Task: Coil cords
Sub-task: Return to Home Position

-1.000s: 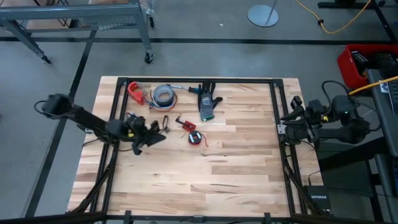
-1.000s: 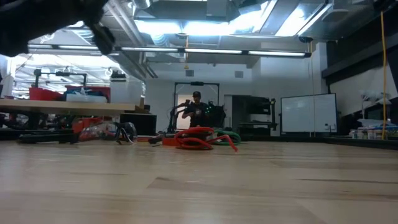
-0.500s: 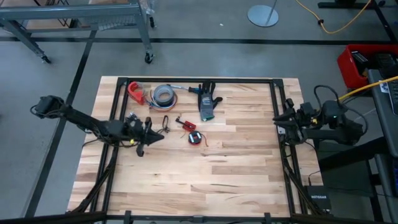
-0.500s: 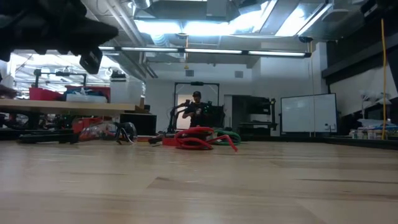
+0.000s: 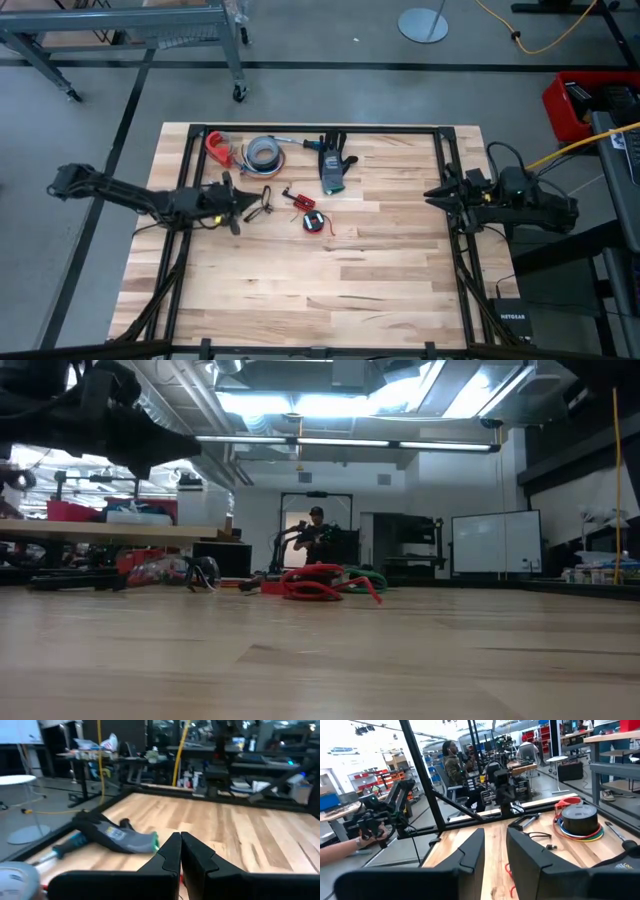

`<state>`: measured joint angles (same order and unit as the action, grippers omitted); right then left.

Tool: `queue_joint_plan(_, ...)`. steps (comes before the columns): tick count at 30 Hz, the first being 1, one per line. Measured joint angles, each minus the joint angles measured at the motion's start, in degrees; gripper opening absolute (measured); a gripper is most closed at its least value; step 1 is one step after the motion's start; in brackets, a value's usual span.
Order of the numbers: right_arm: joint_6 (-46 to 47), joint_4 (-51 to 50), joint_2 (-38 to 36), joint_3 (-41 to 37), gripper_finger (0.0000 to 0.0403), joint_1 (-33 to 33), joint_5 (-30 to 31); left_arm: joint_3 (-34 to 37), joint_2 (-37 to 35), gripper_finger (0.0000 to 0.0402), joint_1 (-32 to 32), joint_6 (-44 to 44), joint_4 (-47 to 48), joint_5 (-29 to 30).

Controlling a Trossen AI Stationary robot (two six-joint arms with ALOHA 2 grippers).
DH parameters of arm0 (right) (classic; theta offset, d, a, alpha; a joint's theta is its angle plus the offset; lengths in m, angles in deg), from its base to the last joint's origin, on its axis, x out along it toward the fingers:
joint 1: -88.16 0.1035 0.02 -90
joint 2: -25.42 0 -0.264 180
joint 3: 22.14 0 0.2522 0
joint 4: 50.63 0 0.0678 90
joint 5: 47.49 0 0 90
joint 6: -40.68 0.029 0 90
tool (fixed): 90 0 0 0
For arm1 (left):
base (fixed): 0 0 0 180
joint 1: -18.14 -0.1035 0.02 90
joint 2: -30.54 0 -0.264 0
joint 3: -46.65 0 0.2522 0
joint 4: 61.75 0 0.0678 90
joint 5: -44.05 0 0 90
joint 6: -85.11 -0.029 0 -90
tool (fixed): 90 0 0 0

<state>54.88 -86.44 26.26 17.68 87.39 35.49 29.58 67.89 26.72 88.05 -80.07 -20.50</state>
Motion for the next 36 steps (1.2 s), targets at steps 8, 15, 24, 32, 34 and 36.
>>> queue_joint_plan(8, 0.76, 0.12, -0.02, -0.14, 0.0083, 0.0, -0.03, -0.02, -9.61, 0.0004, -4.97, -0.74, 8.18, -0.04)
queue_joint_plan(15, 0.64, -0.44, -0.02, -0.14, 0.0083, 0.0, -0.06, -0.02, -13.4, 0.0004, -4.62, 14.43, 18.25, -4.44)
queue_joint_plan(24, 0.74, -0.91, 0.0, -0.14, 0.0083, 0.0, -0.06, -0.02, -13.35, 0.0004, -3.7, 30.61, 27.84, -4.69)
queue_joint_plan(32, 4.41, -1.17, 0.0, -0.14, 0.0083, 0.0, -0.06, -0.02, -13.34, 0.0004, -3.7, 30.07, 36.76, -4.7)
queue_joint_plan(34, 4.45, -1.49, 0.0, -0.14, 0.0083, 0.0, -0.06, -0.09, -13.31, 0.0004, -3.7, 31.49, 37.38, -4.71)
queue_joint_plan(36, 4.44, -1.93, 0.0, -0.14, 0.0083, 0.0, -0.06, -0.09, -13.32, 0.0004, -3.7, 31.59, 37.34, -4.7)
